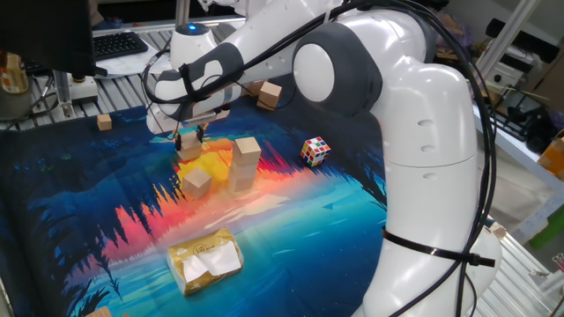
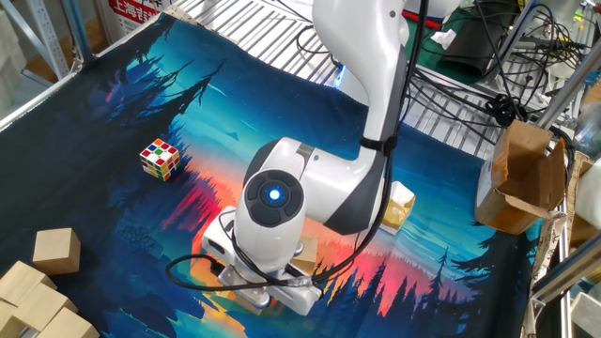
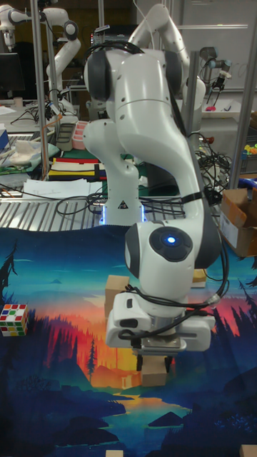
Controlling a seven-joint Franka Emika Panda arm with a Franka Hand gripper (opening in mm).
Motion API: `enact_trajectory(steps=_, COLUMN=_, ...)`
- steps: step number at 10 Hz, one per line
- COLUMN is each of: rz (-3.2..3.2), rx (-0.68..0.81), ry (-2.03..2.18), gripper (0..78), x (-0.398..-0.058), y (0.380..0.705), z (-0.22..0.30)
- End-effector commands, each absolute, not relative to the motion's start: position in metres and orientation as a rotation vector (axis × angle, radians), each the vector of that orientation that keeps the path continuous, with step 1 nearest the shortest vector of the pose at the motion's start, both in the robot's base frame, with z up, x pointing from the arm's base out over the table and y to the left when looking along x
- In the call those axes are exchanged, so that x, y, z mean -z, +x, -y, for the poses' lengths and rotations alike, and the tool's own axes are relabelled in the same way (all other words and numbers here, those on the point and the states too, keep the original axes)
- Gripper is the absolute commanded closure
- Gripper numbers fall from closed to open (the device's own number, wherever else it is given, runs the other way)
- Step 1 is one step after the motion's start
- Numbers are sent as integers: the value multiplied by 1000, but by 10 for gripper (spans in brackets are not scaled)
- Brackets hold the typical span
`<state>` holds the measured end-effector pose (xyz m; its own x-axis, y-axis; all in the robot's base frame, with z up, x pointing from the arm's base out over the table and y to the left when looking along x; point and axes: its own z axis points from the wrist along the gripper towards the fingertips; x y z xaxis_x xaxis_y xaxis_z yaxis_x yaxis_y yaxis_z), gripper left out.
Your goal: Stack the blocks in a vertical line of five
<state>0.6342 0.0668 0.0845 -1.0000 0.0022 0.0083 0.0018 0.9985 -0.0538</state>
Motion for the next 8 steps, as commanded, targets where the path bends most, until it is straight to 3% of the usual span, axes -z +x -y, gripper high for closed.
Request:
enact_trajectory(steps=1, rz=3089, rx=-154, ry=-29, gripper=764, x=-182, y=608, z=-45)
enact_trajectory(steps=8, rz=3071, rx=-157, ry=-16, gripper=764, x=-204, y=596, z=-32)
